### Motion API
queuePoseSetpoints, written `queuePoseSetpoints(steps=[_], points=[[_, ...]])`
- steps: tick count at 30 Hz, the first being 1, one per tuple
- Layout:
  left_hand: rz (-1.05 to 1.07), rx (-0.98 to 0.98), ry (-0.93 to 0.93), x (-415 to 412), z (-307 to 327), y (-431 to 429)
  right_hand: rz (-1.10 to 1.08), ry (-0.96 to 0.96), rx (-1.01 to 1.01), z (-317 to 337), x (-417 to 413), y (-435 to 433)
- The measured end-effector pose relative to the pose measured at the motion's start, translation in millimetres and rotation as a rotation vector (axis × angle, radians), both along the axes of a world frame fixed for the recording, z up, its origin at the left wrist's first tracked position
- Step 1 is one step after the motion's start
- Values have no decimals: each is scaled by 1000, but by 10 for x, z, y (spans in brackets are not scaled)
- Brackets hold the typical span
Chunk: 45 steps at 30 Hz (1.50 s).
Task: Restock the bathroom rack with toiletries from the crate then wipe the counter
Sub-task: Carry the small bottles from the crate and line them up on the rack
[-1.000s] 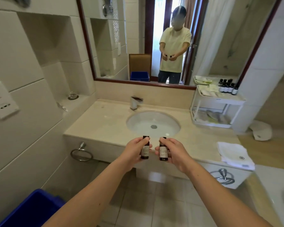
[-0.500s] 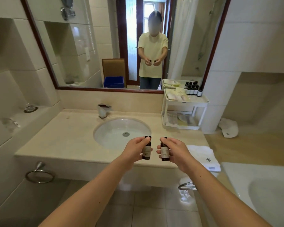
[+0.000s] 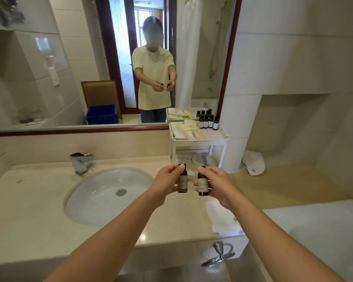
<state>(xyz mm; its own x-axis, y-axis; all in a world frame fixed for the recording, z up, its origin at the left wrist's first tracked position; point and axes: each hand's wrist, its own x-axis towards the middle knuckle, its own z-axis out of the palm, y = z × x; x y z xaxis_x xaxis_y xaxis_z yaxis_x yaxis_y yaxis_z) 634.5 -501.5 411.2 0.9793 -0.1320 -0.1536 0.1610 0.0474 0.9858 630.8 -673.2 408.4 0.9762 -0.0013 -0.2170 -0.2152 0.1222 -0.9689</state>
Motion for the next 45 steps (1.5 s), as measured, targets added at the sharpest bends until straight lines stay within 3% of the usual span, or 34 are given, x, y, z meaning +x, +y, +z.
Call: queuePoseSetpoints(steps=[15, 29, 34, 45], points=[[-104, 331, -307, 1940, 328, -396, -160, -147, -365, 411, 1773, -530], [-84, 591, -377, 3519, 371, -1008, 50, -266, -774, 586, 3421, -1198], [-46, 765, -370, 4014, 228, -1258, 161, -264, -977, 441, 3998, -1390], [3, 965, -382, 4596, -126, -1478, 199, -410, -1215, 61, 4766, -1486]])
